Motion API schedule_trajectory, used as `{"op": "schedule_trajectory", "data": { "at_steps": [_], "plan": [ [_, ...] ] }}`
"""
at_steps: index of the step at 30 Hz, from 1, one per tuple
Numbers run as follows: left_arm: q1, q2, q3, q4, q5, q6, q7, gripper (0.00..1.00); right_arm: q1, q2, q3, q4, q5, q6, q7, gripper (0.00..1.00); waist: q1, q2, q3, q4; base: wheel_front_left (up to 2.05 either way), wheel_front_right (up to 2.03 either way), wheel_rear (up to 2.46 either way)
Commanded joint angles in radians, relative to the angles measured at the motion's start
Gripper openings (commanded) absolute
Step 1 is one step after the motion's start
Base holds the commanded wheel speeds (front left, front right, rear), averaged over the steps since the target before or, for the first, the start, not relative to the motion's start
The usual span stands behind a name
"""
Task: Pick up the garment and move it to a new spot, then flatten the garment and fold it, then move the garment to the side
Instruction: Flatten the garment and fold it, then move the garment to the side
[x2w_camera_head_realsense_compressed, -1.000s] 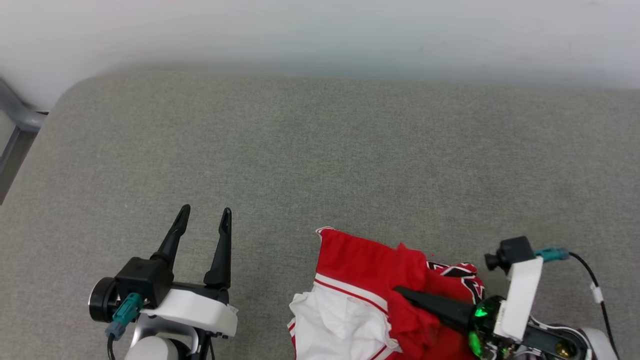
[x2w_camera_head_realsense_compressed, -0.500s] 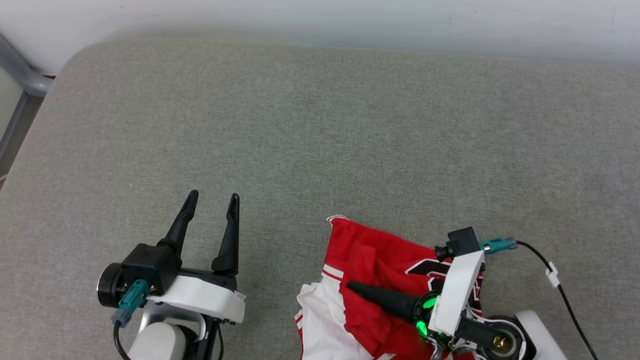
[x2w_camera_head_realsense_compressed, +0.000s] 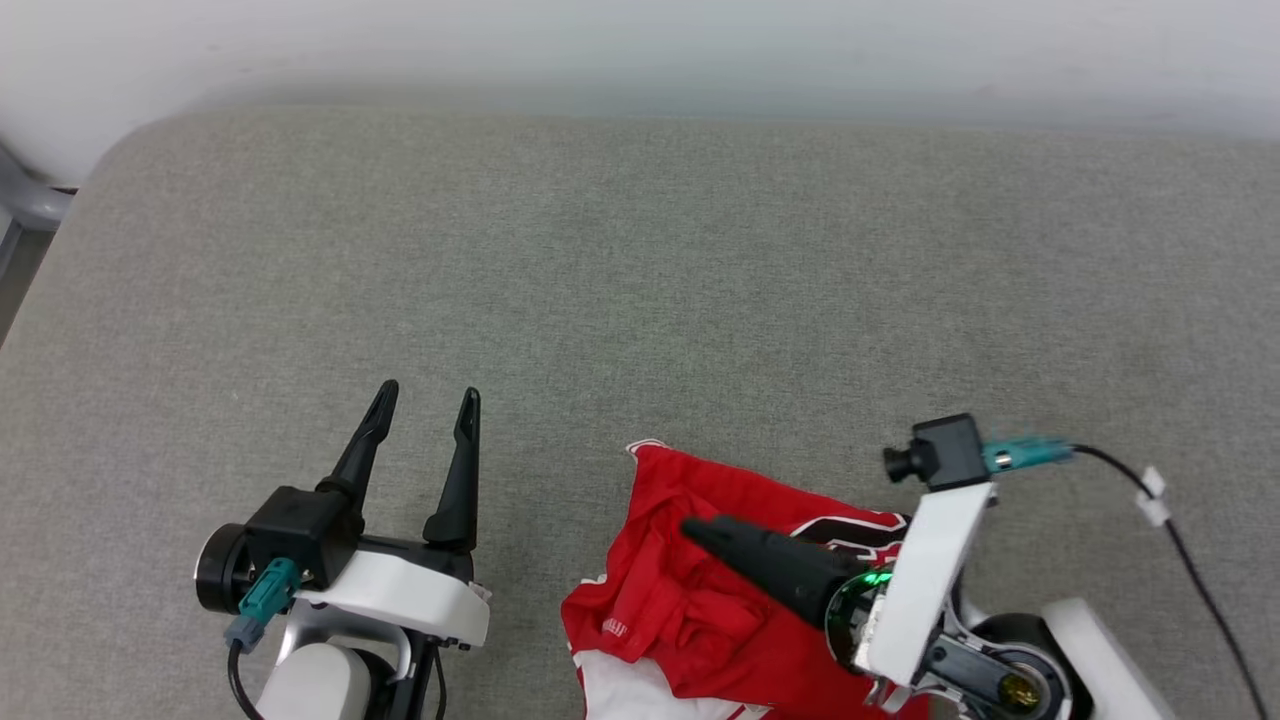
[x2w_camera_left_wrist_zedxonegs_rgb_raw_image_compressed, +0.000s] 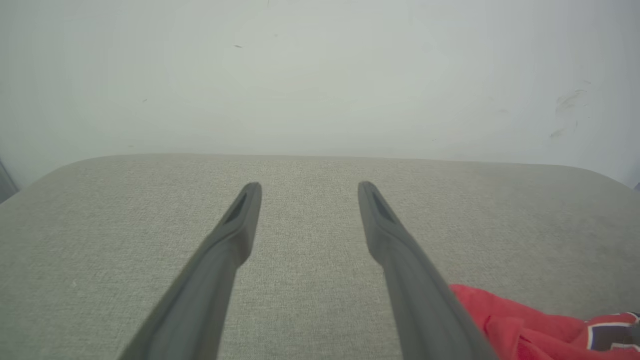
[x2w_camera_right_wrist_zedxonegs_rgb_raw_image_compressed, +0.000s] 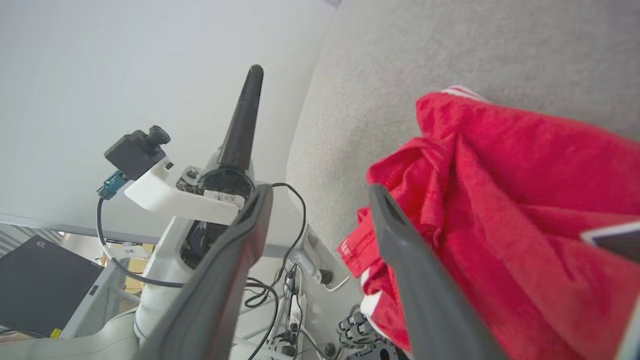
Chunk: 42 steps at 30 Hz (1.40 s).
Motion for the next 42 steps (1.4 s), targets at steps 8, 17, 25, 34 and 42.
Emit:
{"op": "schedule_trajectory", "data": {
  "at_steps": [8, 17, 25, 34, 42],
  "plan": [
    [0.028, 0.001, 0.016, 0.008, 0.015, 0.008, -0.007, 1.00, 0.048, -0.100, -0.117, -0.032, -0.359, -0.001, -0.343, 1.00, -0.0001, 0.0000, -0.036, -0.036, 0.00, 0.00, 0.00],
    [0.055, 0.007, 0.027, 0.032, 0.012, 0.019, -0.007, 1.00, 0.140, -0.057, -0.438, 0.024, -0.759, -0.001, -0.538, 1.00, -0.0001, 0.0000, -0.085, -0.067, 0.00, 0.00, 0.00],
    [0.101, 0.012, 0.045, 0.052, 0.021, 0.031, -0.007, 1.00, 0.238, -0.013, -0.512, -0.079, -0.961, -0.001, -0.633, 1.00, -0.0001, 0.0000, -0.136, -0.087, 0.00, 0.00, 0.00],
    [0.175, 0.006, 0.066, 0.051, 0.031, 0.042, -0.006, 1.00, 0.345, 0.040, -0.476, -0.179, -1.092, -0.001, -0.652, 1.00, -0.0001, 0.0000, -0.192, -0.092, 0.00, 0.00, 0.00],
    [0.222, 0.001, 0.077, 0.039, 0.038, 0.043, -0.006, 1.00, 0.392, 0.062, -0.467, -0.244, -1.114, -0.001, -0.624, 1.00, -0.0001, 0.0000, -0.209, -0.093, 0.00, 0.00, 0.00]
  ]
}}
